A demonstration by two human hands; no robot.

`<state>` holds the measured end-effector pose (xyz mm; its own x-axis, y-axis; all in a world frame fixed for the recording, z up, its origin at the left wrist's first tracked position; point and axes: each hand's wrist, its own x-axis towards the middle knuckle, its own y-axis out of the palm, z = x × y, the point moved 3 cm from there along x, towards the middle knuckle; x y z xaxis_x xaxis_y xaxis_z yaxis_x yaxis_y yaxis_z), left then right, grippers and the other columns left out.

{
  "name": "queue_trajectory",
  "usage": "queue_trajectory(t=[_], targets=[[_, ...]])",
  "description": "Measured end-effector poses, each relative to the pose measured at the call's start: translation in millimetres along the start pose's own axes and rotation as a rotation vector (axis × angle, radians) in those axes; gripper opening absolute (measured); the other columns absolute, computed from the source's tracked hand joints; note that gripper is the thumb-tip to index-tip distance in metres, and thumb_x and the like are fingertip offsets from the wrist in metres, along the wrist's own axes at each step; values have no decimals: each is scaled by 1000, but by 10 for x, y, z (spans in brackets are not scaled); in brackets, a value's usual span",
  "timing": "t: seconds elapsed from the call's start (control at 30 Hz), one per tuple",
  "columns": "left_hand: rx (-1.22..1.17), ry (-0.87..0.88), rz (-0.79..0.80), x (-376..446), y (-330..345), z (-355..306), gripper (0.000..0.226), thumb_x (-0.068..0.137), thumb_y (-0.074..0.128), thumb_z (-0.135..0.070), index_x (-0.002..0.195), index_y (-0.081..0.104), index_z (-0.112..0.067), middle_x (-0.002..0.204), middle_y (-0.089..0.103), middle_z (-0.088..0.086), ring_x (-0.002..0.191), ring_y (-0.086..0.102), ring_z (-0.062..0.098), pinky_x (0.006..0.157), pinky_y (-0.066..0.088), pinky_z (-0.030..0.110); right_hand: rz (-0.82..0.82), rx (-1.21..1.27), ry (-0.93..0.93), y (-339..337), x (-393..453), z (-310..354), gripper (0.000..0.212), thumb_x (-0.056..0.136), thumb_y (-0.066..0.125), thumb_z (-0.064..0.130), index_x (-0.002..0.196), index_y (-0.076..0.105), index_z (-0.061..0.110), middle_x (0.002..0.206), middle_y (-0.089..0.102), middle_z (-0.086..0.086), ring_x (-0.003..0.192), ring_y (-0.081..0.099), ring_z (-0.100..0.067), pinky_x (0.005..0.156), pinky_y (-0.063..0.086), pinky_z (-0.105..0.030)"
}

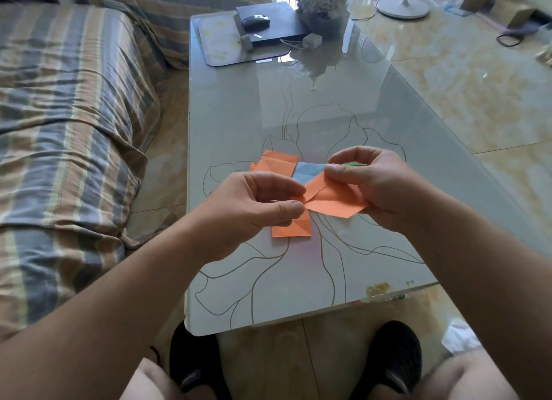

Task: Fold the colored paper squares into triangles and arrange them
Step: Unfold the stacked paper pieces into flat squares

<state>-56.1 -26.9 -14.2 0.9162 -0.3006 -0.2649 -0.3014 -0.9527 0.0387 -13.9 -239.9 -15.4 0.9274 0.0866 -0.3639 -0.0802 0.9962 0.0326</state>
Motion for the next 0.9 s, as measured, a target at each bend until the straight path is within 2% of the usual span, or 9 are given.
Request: queue_trajectory(t=[0.1, 0.2, 0.27, 0.37, 0.47, 0.57, 0.63, 0.73, 0.9], targets=[[58, 9, 15, -19, -52, -44, 29, 78, 83, 6, 102, 78, -10, 99, 78, 14, 90, 73, 24, 93, 60, 38, 131, -126, -46, -18, -41, 62, 21, 86, 78, 1, 99, 73, 18, 95, 74, -16, 73, 67, -24, 65, 51, -34], [196, -8, 34, -42, -85, -66, 33, 85, 73, 13, 100, 80, -15, 98, 78, 12, 89, 73, 22, 96, 59, 39, 265, -348, -111, -39, -91, 112, 29, 88, 75, -1, 107, 76, 21, 85, 73, -9, 71, 60, -20, 63, 49, -29], [281, -39, 38, -46, -86, -56, 37, 87, 67, 14, 101, 81, -17, 94, 79, 12, 86, 73, 20, 95, 57, 42, 302, -466, -129, -20, -111, 103, 22, 88, 76, 3, 102, 79, 20, 80, 71, -6, 63, 53, -16, 53, 42, -23], [352, -74, 48, -47, -53, -37, 39, 89, 63, 11, 102, 81, -21, 91, 79, 9, 87, 75, 22, 93, 57, 44, 338, -575, -136, 67, -124, 38, 7, 84, 82, 22, 90, 82, 21, 81, 71, -9, 69, 54, -21, 62, 40, -37], [327, -66, 55, -50, 7, -41, 39, 92, 57, 12, 106, 80, -16, 101, 80, 9, 98, 76, 30, 96, 60, 45, 352, -635, -100, 146, -132, -25, 6, 85, 81, 29, 85, 82, 23, 75, 67, -1, 69, 54, -13, 64, 40, -34], [221, -94, 46, -35, 23, -38, 46, 94, 44, 17, 106, 79, -9, 102, 79, 13, 97, 76, 31, 84, 63, 36, 358, -610, -62, 199, -135, -48, 10, 88, 79, 24, 80, 80, 20, 73, 68, 4, 68, 59, -9, 66, 44, -28], [56, -138, 38, -28, 19, -41, 46, 94, 40, 17, 112, 75, -8, 104, 78, 16, 93, 74, 30, 81, 63, 37, 336, -528, -30, 200, -131, -32, 10, 89, 78, 20, 80, 79, 16, 74, 70, 2, 67, 63, -10, 62, 48, -25], [-4, -120, 32, -38, 5, -86, 31, 100, 56, 2, 124, 68, -14, 109, 76, 18, 95, 74, 31, 85, 62, 40, 321, -407, 20, 183, -135, -4, 6, 88, 78, 19, 83, 77, 17, 76, 70, 1, 67, 66, -11, 62, 51, -25], [92, -106, 16, -53, -3, -82, 35, 93, 70, 0, 125, 66, -15, 110, 75, 21, 103, 74, 36, 90, 61, 47, 334, -361, 48, 202, -153, -4, 5, 89, 76, 19, 84, 76, 20, 82, 73, -1, 74, 71, -15, 65, 54, -29]])
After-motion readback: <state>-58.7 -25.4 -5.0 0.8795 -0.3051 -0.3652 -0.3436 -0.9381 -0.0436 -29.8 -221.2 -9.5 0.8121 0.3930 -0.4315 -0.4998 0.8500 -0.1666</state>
